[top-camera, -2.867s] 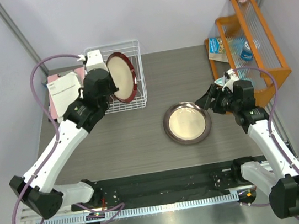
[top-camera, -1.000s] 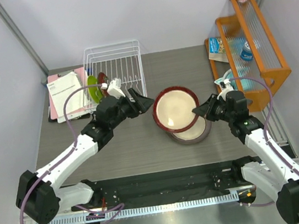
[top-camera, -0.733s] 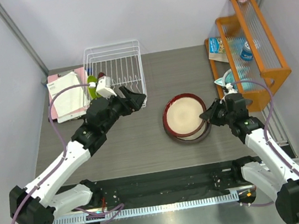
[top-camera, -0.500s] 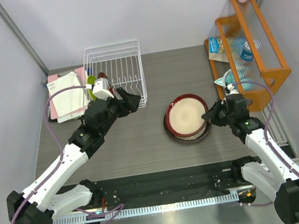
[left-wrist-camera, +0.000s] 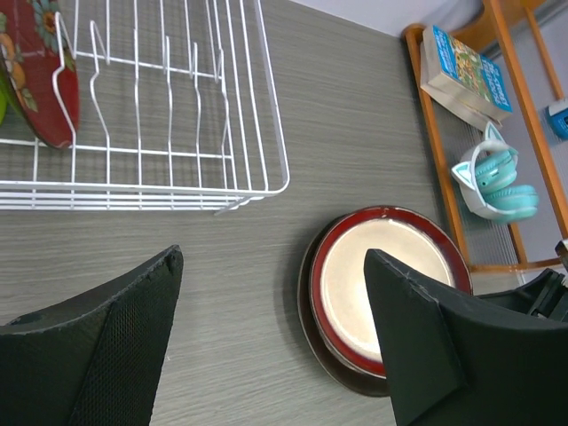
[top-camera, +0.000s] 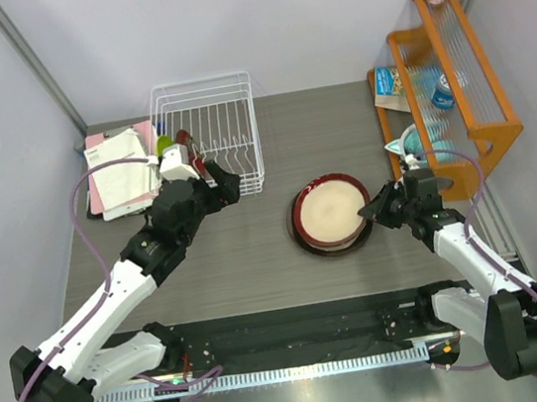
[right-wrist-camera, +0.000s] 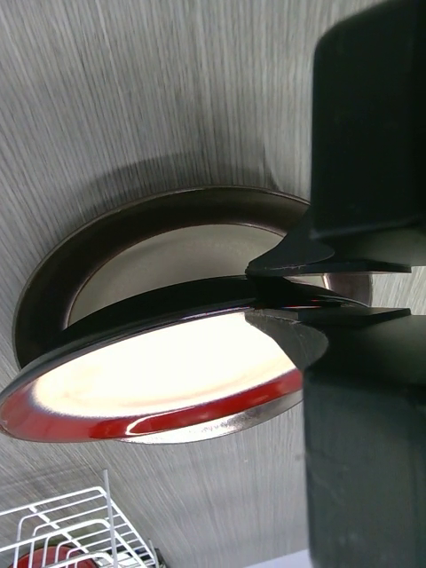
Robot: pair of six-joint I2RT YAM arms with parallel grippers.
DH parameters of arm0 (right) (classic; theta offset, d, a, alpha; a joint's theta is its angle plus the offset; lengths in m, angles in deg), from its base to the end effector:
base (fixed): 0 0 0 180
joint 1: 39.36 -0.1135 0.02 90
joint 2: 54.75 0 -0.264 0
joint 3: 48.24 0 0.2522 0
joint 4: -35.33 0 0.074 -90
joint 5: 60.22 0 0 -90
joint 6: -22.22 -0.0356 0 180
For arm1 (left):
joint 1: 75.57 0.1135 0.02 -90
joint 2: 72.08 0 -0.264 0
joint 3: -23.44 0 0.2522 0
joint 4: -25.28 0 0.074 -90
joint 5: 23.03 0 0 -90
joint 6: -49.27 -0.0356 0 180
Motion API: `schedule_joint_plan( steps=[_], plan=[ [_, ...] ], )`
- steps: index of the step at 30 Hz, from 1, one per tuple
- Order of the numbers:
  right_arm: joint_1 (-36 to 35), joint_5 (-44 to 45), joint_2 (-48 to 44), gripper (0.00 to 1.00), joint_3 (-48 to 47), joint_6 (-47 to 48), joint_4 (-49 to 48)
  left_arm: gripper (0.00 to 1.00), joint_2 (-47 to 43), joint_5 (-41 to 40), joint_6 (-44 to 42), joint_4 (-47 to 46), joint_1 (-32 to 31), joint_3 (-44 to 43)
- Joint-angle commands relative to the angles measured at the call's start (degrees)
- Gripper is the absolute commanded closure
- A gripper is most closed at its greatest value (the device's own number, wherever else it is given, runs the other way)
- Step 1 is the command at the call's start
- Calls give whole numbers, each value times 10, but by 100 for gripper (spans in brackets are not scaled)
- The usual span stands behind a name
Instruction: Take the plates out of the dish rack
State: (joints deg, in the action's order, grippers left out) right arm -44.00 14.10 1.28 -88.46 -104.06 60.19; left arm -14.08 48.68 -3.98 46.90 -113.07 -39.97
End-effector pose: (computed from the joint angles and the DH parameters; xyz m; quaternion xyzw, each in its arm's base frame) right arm 0.1958 0.0255 0.1932 0.1907 0.8817 0.2607 0.3440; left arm 0.1930 -0.1340 0.3311 -0.0902 0.7902 -0.2564 0.5493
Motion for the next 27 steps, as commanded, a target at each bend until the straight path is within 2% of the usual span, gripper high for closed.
schedule_joint_plan(
  steps=[1, 4, 7, 9, 11, 12, 14, 15, 18, 21, 23, 24, 27],
  plan=[
    [-2, -40, 20, 99, -20, -10, -54, 16, -17, -32, -14, 1, 1, -4],
    [-1, -31, 37, 98, -29, -3, -27, 16, -13, -32, -14, 0, 0, -3],
    [-2, -25, 46, 85, -32, 6, -15, 16, -7, -31, -12, 0, 0, -3],
    [-2, -29, 50, 85, -34, 9, -11, 16, -3, -27, -12, 0, 0, -3],
    [-2, -24, 52, 74, -34, 14, -6, 16, -1, -25, -12, 0, 0, -3],
    [-1, -20, 52, 63, -34, 15, -5, 16, 0, -25, -12, -1, 0, -3],
    [-2, -17, 56, 59, -36, 18, -2, 15, 3, -28, -12, 1, 0, -4],
    [-1, -14, 58, 54, -36, 20, -1, 15, 4, -30, -14, 1, 0, -6],
    [-1, -16, 66, 53, -40, 28, 5, 14, 8, -39, -20, 9, 1, -12],
    [-2, -13, 68, 46, -42, 31, 7, 13, 11, -59, -28, 15, 1, -17],
    [-1, -9, 68, 39, -54, 40, 19, 11, 15, -68, -36, 22, 1, -20],
    [-1, -5, 66, 32, -61, 53, 37, 10, 18, -82, -40, 23, 1, -24],
    [-1, 49, 57, 23, -90, 69, 79, 6, 34, -125, -49, 54, 5, -45]
  ],
)
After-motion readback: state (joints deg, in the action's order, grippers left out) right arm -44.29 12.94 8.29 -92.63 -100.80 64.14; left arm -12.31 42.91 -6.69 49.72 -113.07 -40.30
